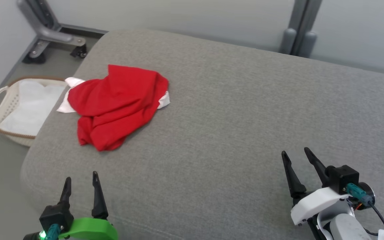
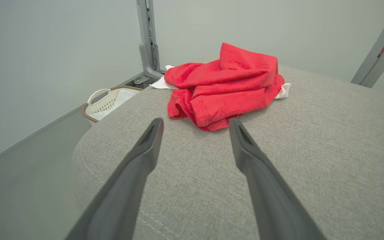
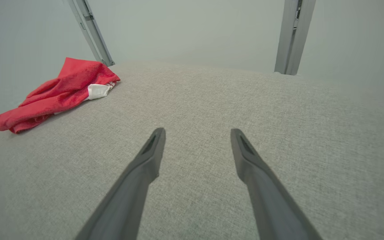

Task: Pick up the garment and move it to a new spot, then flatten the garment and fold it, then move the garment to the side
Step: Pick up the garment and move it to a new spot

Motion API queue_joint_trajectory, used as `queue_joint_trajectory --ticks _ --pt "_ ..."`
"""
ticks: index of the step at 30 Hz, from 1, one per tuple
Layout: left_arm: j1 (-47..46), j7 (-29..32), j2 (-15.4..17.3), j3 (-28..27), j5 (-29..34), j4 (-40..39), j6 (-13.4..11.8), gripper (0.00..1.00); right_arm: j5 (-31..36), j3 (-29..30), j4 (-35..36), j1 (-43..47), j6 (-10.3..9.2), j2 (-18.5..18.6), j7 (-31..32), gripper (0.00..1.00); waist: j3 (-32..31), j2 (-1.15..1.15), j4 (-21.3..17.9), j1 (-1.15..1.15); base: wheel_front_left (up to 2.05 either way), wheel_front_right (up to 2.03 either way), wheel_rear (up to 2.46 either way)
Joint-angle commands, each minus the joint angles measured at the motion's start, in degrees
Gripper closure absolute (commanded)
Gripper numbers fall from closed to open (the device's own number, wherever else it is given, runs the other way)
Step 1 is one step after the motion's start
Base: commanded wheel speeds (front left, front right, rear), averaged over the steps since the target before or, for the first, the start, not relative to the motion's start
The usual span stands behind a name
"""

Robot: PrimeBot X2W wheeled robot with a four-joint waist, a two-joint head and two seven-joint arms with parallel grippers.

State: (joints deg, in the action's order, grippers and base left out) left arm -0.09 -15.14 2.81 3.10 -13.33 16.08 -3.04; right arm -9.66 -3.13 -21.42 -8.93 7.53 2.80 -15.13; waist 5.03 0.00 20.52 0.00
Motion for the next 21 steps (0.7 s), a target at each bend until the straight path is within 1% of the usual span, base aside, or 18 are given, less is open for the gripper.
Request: queue_joint_trajectory --ticks 1,4,11,15,18,20,21 --pt "1.09 0.01 0.21 -0.55 -0.27 -0.31 0.03 0.00 -0.44 -0.03 -0.44 1.19 -0.08 0.28 -0.01 0.00 0.36 0.00 7.83 0.00 0.00 0.00 0.00" --pt "1.79 0.01 0.21 -1.44 -0.97 -0.72 -0.29 0.00 -0.69 -0.54 -0.84 1.25 -0.08 0.26 -0.01 0.00 0.07 0.00 10.00 0.00 0.00 0.00 0.00" --pt "2.15 0.01 0.20 -2.95 -3.25 -0.59 0.60 0.00 -0.38 -1.67 -1.00 0.23 -0.09 0.28 -0.01 0.00 0.67 0.00 10.42 0.00 0.00 0.00 0.00" --pt "0.12 0.01 0.20 -3.55 -4.24 0.01 2.84 0.00 0.59 -1.88 -0.42 -0.44 -0.08 0.29 -0.01 0.00 1.96 0.00 9.13 0.00 0.00 0.00 0.00" --pt "-2.24 0.01 0.23 -4.52 -2.61 -0.09 5.32 0.00 1.53 -1.72 0.10 -1.39 -0.09 0.29 -0.01 0.00 3.75 0.00 7.42 0.00 0.00 0.00 0.00" --pt "-4.28 0.01 0.21 -5.85 -3.19 1.06 6.65 0.00 2.44 -1.30 0.70 -2.19 -0.09 0.31 -0.01 0.00 5.50 0.00 6.07 0.00 0.00 0.00 0.00" --pt "-5.34 0.01 0.19 -6.20 -2.52 1.43 7.04 0.00 2.85 -1.28 0.97 -2.63 -0.09 0.30 -0.01 0.00 6.37 0.00 5.43 0.00 0.00 0.00 0.00"
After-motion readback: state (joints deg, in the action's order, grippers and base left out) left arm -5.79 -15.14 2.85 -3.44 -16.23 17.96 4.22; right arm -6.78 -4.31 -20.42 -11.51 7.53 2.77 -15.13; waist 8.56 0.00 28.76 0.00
